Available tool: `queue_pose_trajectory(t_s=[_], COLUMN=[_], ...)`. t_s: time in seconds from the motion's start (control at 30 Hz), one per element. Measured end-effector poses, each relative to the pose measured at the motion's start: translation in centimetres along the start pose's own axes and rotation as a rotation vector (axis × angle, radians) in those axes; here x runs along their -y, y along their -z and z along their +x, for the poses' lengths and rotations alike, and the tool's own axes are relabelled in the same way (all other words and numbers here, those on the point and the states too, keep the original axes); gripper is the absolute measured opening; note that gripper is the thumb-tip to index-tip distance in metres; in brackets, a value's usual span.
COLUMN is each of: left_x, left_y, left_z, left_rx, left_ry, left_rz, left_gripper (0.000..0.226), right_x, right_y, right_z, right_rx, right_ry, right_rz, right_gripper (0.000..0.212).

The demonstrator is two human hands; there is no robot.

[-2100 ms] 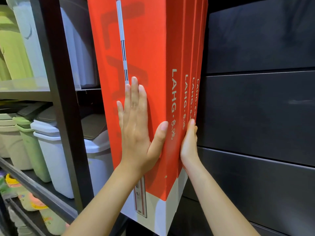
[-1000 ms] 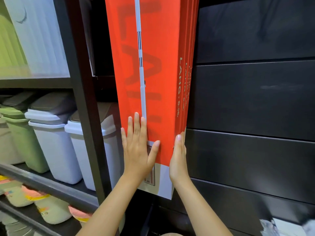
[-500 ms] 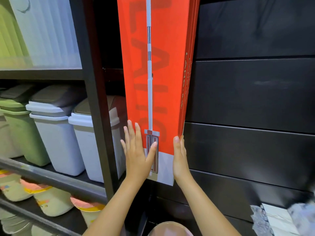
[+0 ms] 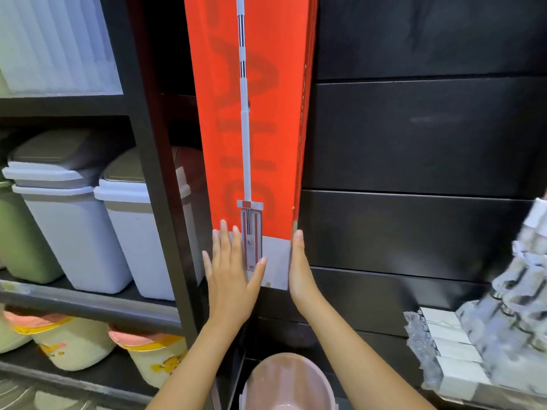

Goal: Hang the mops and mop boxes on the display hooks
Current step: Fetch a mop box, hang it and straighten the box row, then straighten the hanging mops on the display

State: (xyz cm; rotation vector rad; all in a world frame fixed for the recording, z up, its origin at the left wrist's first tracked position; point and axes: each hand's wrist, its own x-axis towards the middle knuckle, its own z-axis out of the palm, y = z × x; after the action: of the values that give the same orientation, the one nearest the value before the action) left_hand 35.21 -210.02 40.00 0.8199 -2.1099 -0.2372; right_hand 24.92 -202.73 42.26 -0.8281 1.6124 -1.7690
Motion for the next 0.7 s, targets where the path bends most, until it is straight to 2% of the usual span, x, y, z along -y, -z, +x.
queue_pose_trajectory(t_s=[0.07, 0.17, 0.23, 0.37, 0.47, 0.57, 0.7], left_x=[0.0, -1.0, -2.5, -7.9, -12.3, -16.0, -19.8], left_y=[-0.5, -1.0, -1.2, -1.4, -1.7, -2.2, -4.6], left_z=[-1.8, -4.0, -4.5, -3.8, -2.9, -2.6, -2.5], left_rx=[0.033, 0.059, 0.073, 0.163, 0.258, 0.31, 0.372], left_ry=[0.011, -0.038, -0.121, -0.259, -0.281, -0.258, -0.255], left_rz=[-0.032, -0.056, -0.051, -0.021, 0.068, 0.087, 0.132], left_gripper=[0.079, 0.078, 0.075, 0.069, 0.068, 0.073, 0.073], right_x=[0.4, -0.1, -0.4, 0.8, 2.5, 3.8, 4.5], right_y=[0.4, 3.1, 6.1, 13.6, 19.1, 24.2, 30.3], right_z=[-2.1, -3.7, -4.1, -5.9, -8.0, -9.7, -11.4], right_rx=[-0.069, -0.228, -0.362, -0.586, -0.707, -0.763, -0.817], right_ry=[-0.032, -0.065, -0.064, -0.052, -0.037, -0.029, -0.058], right_rz=[-0.037, -0.104, -0.251, -0.779, -1.042, -1.184, -1.202], right_gripper=[0.116, 0.084, 0.069, 0.074, 0.076, 0.083, 0.083])
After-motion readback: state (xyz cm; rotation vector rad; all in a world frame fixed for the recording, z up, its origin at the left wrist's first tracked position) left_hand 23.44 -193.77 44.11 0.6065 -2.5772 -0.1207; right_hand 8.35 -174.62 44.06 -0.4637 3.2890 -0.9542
